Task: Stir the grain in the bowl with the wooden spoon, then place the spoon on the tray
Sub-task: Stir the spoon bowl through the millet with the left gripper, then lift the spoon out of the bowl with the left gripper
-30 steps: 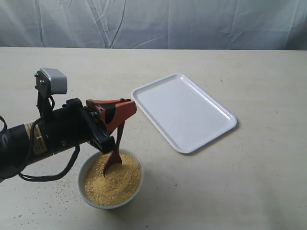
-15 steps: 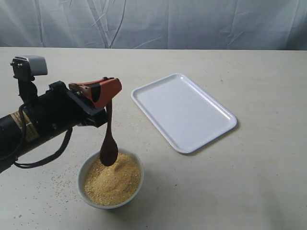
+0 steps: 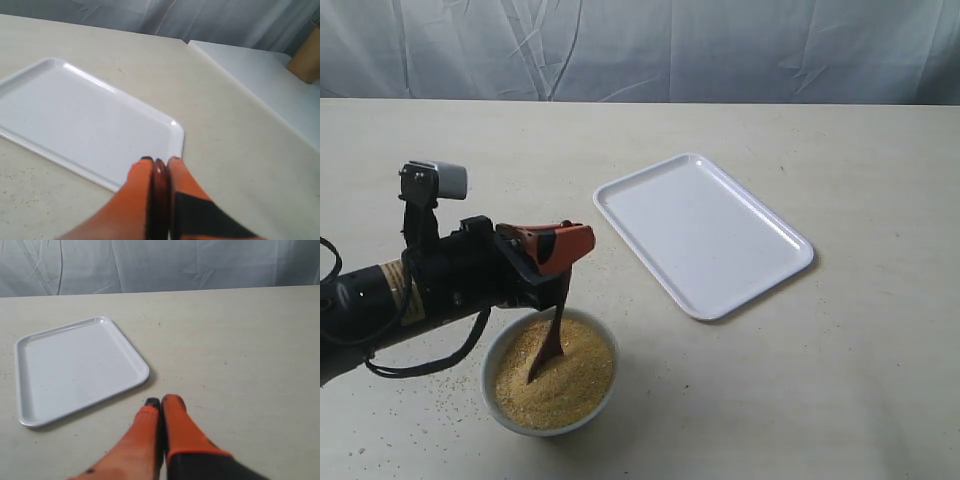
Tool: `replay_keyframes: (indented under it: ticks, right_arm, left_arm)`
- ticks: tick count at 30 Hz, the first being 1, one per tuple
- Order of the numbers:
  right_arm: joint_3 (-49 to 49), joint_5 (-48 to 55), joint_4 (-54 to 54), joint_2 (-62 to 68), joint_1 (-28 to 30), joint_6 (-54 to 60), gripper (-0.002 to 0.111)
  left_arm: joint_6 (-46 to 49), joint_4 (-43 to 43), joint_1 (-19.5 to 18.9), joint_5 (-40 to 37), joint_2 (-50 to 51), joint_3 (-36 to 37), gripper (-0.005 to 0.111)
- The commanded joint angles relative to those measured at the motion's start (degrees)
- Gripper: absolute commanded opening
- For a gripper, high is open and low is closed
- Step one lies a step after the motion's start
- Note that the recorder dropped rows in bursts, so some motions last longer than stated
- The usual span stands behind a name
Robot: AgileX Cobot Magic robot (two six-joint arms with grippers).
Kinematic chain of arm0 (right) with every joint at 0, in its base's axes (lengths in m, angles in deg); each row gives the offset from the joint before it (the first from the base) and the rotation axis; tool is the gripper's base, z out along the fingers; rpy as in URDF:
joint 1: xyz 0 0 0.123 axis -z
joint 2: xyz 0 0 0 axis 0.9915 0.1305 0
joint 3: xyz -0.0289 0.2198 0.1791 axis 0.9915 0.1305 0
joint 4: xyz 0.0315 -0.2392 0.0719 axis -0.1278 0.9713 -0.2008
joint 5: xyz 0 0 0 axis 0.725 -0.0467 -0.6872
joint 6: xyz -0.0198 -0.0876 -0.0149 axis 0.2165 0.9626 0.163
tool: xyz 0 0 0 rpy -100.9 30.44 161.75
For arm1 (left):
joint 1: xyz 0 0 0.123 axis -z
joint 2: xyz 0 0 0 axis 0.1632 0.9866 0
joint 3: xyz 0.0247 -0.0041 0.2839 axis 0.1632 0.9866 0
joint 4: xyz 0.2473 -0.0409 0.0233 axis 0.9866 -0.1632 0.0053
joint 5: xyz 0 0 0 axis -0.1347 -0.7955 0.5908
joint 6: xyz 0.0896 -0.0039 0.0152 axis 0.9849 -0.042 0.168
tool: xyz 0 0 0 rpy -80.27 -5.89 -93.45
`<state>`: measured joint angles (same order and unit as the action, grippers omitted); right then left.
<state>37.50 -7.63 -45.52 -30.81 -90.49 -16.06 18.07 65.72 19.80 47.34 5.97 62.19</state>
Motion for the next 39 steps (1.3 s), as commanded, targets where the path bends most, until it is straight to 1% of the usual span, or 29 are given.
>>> replay_keyframes:
  ticks: [1,6,10,12,14,15,17,19,20,22,24,28,31,34,37,39]
  right_arm:
    - [0.24,-0.68,0.02,-0.34,0.32,0.04,0.003]
    - [0.24,-0.68,0.02,-0.34,0.32,0.04,0.003]
    - [0.24,-0.51,0.02,-0.34,0.32,0.04,0.003]
    - [0.24,-0.51,0.02,-0.34,0.32,0.04,0.003]
    - [0.24,-0.51,0.02,-0.34,0.32,0.04,0.003]
    - [0.24,-0.51,0.02,-0.34,0.32,0.04,0.003]
    - [0.24,-0.51,0.02,-0.34,0.32,0.04,0.003]
    - [0.24,-0.51,0.02,-0.34,0.32,0.04,0.003]
    - [0.24,-0.51,0.02,-0.34,0.32,0.04,0.003]
    - [0.24,-0.67,0.02,-0.34,0.32,0.04,0.003]
    - [0.24,-0.67,0.02,-0.34,0.32,0.04,0.003]
    - [0.24,-0.67,0.02,-0.34,0.32,0.04,0.003]
    - [0.24,-0.67,0.02,-0.34,0.32,0.04,0.003]
    - [0.24,-0.67,0.02,-0.34,0.32,0.04,0.003]
    - [0.24,-0.67,0.02,-0.34,0.32,0.04,0.003]
    - [0.24,-0.67,0.02,-0.34,0.32,0.04,0.003]
  left_arm:
    - [-2.62,0.95,0.06,1.07,-0.57,0.16,0.0]
    - [-1.92,-2.31,0.06,1.08,-2.31,0.16,0.0]
    - [-0.64,-8.88,0.06,1.14,-3.31,0.16,0.0]
    - [1.56,-9.43,0.06,-0.86,-3.31,-0.69,0.0]
    - [0.55,-6.64,0.06,-4.05,-3.31,-2.36,0.0]
    - [-1.47,-3.25,0.06,-5.87,-3.62,-3.79,0.0]
    - [-3.52,-0.03,0.06,-13.63,-5.86,-6.9,0.0]
    - [-3.52,0.56,0.06,-23.83,-9.41,-9.84,0.0]
    - [-3.96,1.15,0.06,-27.03,-10.69,-10.62,0.0]
    - [-7.57,2.48,0.06,-30.48,-12.3,-10.76,0.0]
    - [-10.68,3.51,0.06,-32.15,-13.21,-11.0,0.0]
    - [-16.84,3.51,0.06,-32.26,-13.3,-13.43,0.0]
    - [-22.46,3.76,0.06,-32.4,-13.3,-17.22,0.0]
    - [-28.29,3.42,0.06,-33.09,-11.92,-22.67,0.0]
    - [-32.39,2.22,0.06,-35.73,-8.19,-28.34,0.0]
    - [-36.04,0.91,0.06,-35.81,-4.33,-31.56,0.0]
